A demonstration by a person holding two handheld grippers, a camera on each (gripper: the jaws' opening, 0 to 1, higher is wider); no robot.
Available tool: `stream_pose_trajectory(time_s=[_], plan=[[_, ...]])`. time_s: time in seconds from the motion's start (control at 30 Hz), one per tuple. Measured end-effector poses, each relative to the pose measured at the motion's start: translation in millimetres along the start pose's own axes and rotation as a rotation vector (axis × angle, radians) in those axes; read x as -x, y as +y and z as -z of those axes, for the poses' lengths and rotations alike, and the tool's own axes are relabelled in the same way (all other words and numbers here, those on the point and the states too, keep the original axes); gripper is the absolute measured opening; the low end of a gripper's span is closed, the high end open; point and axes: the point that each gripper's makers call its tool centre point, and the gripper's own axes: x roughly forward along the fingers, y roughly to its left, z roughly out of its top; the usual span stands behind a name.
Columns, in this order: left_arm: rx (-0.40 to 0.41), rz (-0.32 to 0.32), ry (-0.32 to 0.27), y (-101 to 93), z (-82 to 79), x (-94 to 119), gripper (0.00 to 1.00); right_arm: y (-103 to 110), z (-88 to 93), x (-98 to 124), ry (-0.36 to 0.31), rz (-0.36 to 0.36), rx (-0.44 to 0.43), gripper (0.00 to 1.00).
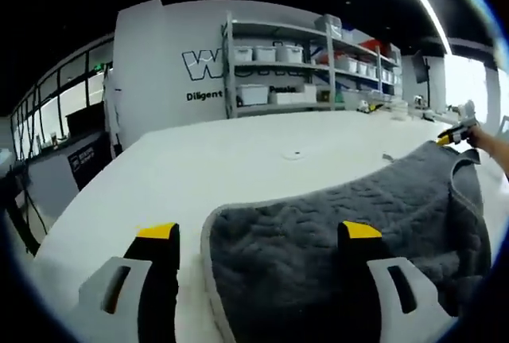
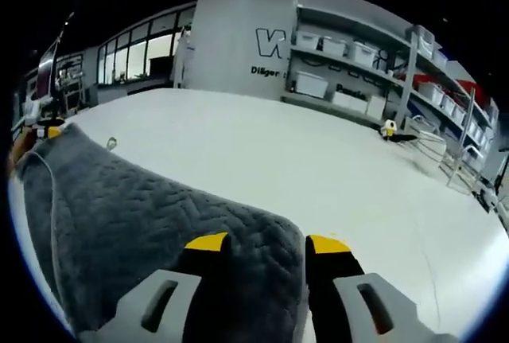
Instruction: Open the folded towel by lifting each exposed corner and separating the folded layers until the towel lies flat within the target outline without major curled edges
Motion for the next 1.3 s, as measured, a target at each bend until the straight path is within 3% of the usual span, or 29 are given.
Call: stream_pose_trajectory(time_s=[0.1, 0.23, 0.53, 0.57, 0.73, 0.87, 0.9, 0.97, 1.13, 1.3], plan=[[0.024, 0.032, -0.027, -9.9, -10.0, 9.7, 0.88, 6.9, -5.8, 11.8, -0.024, -0.039, -0.017, 0.47], [0.053, 0.088, -0.037, -30.8, -16.0, 26.3, 0.99, 17.9, -3.2, 26.3, -0.030, -0.074, -0.039, 0.72], [0.093, 0.191, -0.078, -66.6, -22.8, 72.4, 0.99, 71.9, 8.3, 71.8, -0.045, -0.203, 0.025, 0.99], [0.086, 0.212, -0.103, -74.1, -25.7, 80.0, 0.99, 80.4, 10.3, 79.6, -0.046, -0.220, 0.036, 0.99], [0.045, 0.250, -0.088, -93.7, -18.3, 113.8, 0.99, 101.9, 12.6, 99.4, -0.052, -0.278, 0.109, 0.99], [0.022, 0.303, -0.080, -119.7, -12.1, 135.7, 0.99, 117.5, 4.9, 115.8, -0.108, -0.306, 0.130, 0.99], [-0.004, 0.354, -0.079, -139.0, -8.6, 147.1, 0.97, 119.5, 0.8, 117.1, -0.137, -0.309, 0.131, 0.99], [-0.034, 0.409, -0.027, -157.2, 3.5, 155.5, 0.89, 121.0, -1.3, 120.3, -0.165, -0.308, 0.114, 0.99], [-0.097, 0.420, 0.006, -182.4, 17.1, 159.6, 0.86, 125.1, 6.1, 121.8, -0.157, -0.310, 0.135, 0.99], [-0.144, 0.444, 0.000, -193.0, 22.6, 152.9, 0.71, 125.1, 14.1, 126.7, -0.144, -0.277, 0.224, 0.99]])
